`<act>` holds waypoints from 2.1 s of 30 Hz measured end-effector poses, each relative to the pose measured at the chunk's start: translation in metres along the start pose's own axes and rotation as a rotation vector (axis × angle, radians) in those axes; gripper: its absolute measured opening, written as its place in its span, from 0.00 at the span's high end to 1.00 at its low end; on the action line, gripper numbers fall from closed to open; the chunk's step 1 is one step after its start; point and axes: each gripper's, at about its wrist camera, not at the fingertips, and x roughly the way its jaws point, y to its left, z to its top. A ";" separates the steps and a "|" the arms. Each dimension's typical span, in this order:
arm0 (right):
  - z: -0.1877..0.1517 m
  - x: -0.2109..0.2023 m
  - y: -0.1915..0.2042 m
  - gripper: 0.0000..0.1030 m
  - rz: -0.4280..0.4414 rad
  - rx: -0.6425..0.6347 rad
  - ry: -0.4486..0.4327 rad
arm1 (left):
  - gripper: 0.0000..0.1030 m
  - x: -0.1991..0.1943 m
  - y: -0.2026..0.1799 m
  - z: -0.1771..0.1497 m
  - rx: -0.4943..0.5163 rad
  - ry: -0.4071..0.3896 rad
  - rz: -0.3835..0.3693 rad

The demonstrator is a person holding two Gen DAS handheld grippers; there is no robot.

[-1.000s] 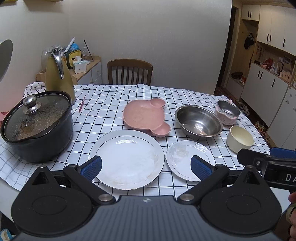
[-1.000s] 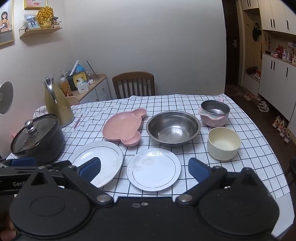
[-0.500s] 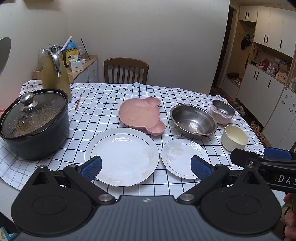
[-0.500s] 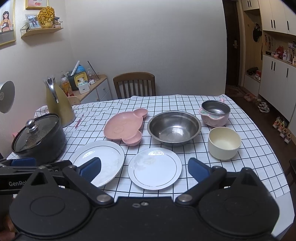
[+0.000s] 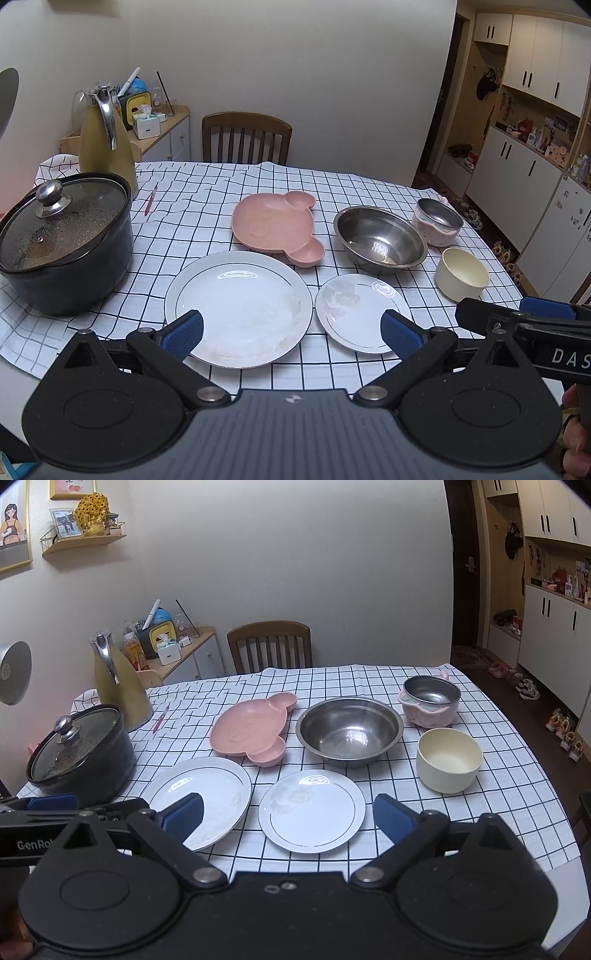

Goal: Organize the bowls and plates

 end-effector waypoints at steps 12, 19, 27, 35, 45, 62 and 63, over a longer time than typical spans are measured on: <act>-0.003 -0.004 -0.005 0.05 -0.020 0.020 0.000 | 0.00 0.003 -0.005 0.001 0.008 0.005 -0.033; -0.002 -0.005 -0.007 0.05 -0.027 0.027 0.000 | 0.00 0.005 -0.006 0.001 0.014 0.006 -0.034; 0.000 0.007 -0.008 0.04 -0.012 0.022 0.025 | 0.00 0.019 -0.002 0.003 -0.002 0.036 -0.013; 0.018 0.045 -0.008 0.04 0.038 -0.003 0.057 | 0.00 0.046 0.011 0.010 -0.034 0.076 0.045; 0.037 0.099 -0.002 0.05 0.088 -0.076 0.098 | 0.00 0.078 0.030 0.028 -0.078 0.082 0.134; 0.045 0.207 0.023 0.07 0.170 -0.153 0.298 | 0.01 0.146 0.076 0.025 -0.151 0.195 0.266; 0.044 0.212 0.024 0.08 0.171 -0.152 0.311 | 0.01 0.149 0.079 0.024 -0.156 0.202 0.267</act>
